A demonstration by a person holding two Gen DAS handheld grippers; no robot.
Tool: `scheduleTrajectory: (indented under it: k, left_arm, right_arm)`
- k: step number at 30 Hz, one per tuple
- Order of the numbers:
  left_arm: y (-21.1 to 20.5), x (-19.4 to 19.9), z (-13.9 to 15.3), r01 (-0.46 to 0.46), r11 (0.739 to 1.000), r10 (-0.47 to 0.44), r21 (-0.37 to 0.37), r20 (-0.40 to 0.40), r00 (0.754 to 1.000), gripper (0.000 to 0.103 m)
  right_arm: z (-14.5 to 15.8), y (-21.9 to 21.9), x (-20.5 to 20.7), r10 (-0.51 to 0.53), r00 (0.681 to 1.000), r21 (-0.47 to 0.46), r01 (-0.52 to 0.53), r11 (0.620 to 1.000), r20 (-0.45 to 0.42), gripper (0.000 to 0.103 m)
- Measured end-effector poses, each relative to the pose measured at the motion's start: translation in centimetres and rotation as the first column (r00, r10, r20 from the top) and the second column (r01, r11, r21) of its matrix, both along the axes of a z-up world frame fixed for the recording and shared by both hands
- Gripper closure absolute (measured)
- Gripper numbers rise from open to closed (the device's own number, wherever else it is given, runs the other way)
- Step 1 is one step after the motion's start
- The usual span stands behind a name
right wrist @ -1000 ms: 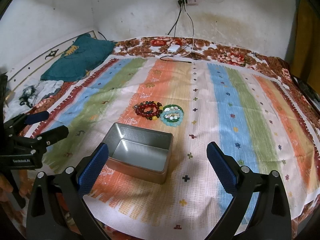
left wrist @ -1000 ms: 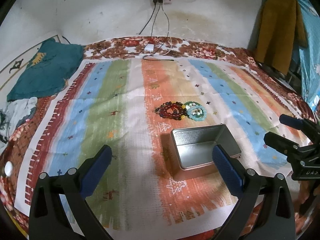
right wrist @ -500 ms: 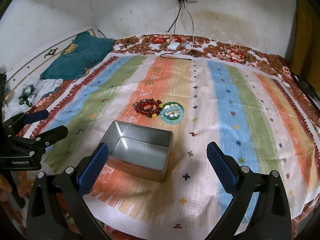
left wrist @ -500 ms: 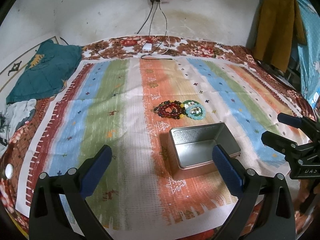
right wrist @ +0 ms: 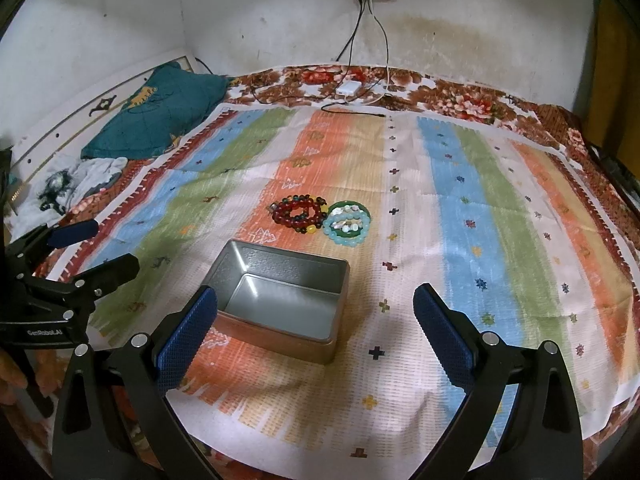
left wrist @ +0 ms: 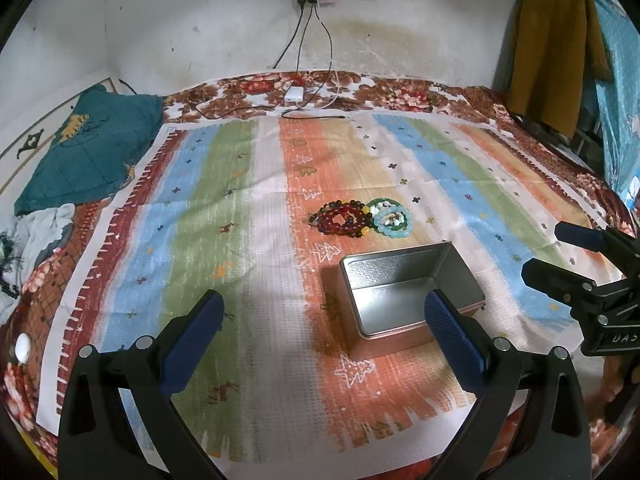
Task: Organize jewelry
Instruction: 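Move both tools toward the bracelets beside the silver tin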
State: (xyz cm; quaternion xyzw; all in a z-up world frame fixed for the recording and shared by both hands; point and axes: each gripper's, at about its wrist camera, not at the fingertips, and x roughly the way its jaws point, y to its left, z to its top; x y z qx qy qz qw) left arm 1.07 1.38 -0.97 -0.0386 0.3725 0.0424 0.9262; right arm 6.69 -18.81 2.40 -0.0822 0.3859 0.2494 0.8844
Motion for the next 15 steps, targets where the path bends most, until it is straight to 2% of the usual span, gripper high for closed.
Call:
scheduleTrajectory:
  k: [15]
  left_arm:
    - [0.2,0.0,-0.1,0.006,1.000,-0.006,0.001,-0.004,1.000,0.005]
  right_arm:
    - [0.0,0.1,1.3,-0.007,1.000,0.014,0.007,1.000,-0.030,0.004]
